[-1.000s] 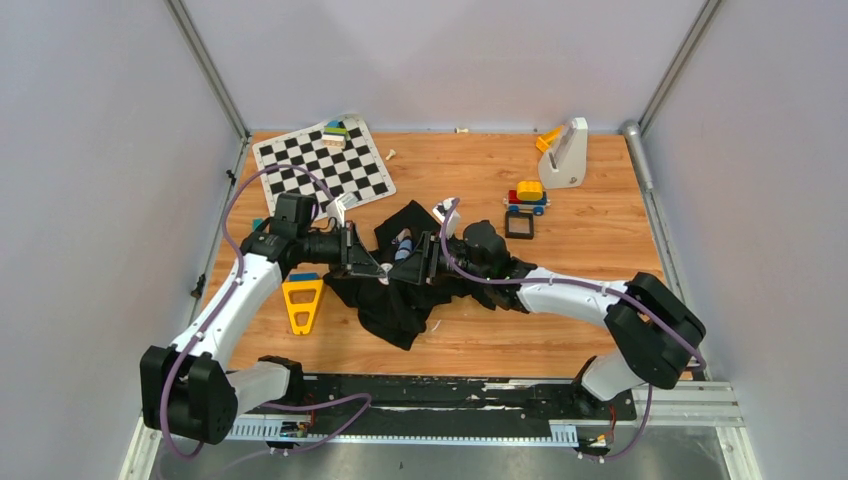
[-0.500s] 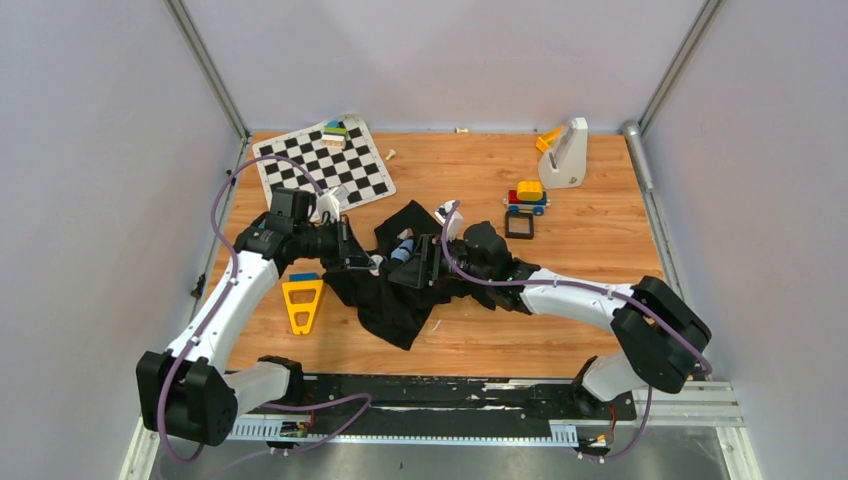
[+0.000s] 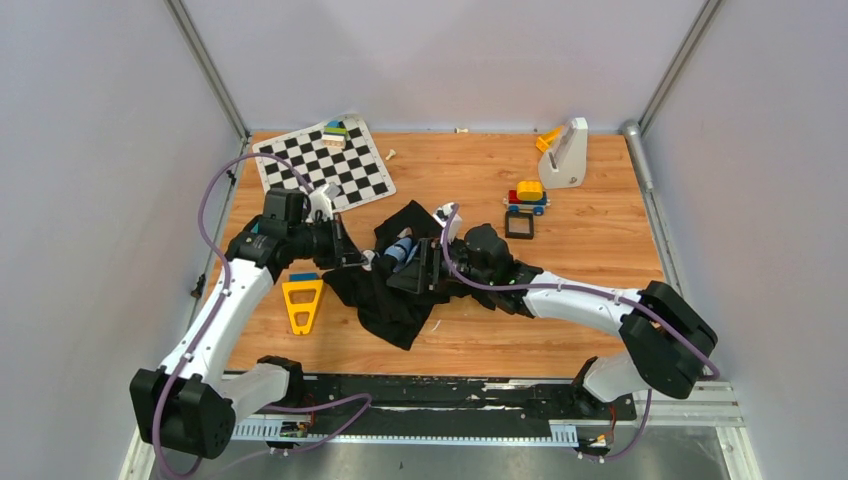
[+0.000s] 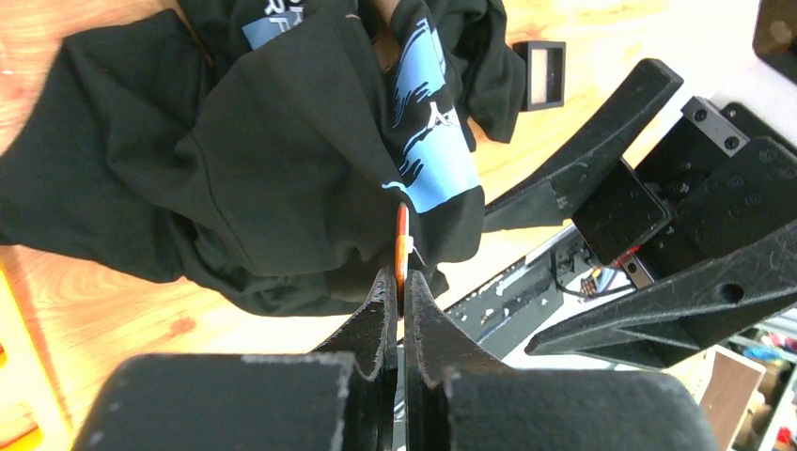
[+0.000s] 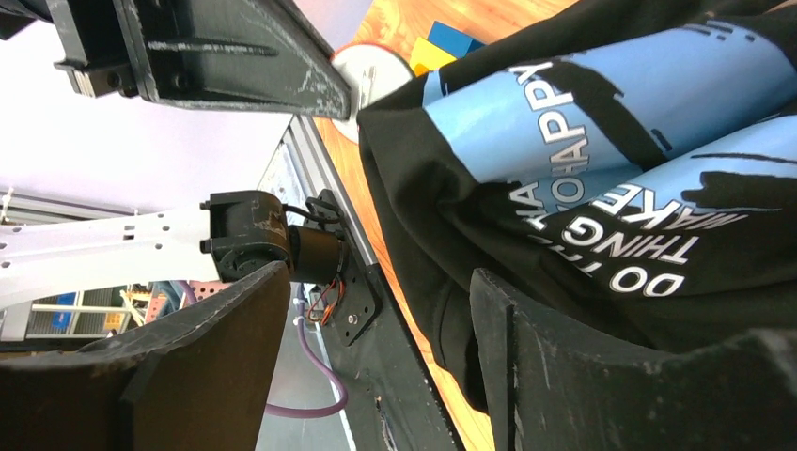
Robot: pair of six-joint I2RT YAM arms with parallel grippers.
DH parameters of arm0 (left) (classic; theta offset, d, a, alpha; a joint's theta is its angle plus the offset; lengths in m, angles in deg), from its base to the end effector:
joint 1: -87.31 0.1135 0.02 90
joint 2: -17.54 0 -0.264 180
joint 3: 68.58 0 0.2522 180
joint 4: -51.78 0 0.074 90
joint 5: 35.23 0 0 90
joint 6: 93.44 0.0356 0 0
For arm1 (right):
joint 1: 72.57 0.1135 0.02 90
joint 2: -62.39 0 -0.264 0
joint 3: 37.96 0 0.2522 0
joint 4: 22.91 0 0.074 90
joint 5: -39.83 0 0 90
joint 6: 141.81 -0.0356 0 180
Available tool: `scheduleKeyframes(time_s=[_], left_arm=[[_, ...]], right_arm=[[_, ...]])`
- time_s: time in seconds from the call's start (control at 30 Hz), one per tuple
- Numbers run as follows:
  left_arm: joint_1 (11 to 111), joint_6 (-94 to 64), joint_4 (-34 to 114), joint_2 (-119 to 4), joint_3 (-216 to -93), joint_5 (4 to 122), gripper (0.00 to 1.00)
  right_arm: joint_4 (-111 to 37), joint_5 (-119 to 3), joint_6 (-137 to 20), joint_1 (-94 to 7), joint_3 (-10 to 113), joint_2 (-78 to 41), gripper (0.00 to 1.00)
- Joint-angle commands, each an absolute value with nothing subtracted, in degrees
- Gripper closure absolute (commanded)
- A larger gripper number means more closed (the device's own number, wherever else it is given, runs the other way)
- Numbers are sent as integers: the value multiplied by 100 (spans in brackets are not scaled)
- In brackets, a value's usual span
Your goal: Remove the brooch from the garment
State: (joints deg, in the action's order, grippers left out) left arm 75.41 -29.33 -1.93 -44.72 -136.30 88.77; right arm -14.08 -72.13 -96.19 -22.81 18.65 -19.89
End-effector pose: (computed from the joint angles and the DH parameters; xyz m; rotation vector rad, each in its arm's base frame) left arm 0.2083 -0.0642 0.2939 -0.0149 2.4698 -1.0126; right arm 0.1929 0.2485 0.2349 -0.4019 2.0902 1.4232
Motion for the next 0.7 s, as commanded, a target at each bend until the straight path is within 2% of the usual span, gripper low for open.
scheduleKeyframes(time_s=[0.0, 0.67], left_arm=[[7617, -3026, -195, -4197, -13888, 8324, 100], [8151, -2729, -622, -3896, -14343, 7783, 100]], right_arm=[[-1446, -7309, -9381, -2227, 1935, -1869, 29], [-1721, -7272, -9284, -2168, 2285, -1910, 31]])
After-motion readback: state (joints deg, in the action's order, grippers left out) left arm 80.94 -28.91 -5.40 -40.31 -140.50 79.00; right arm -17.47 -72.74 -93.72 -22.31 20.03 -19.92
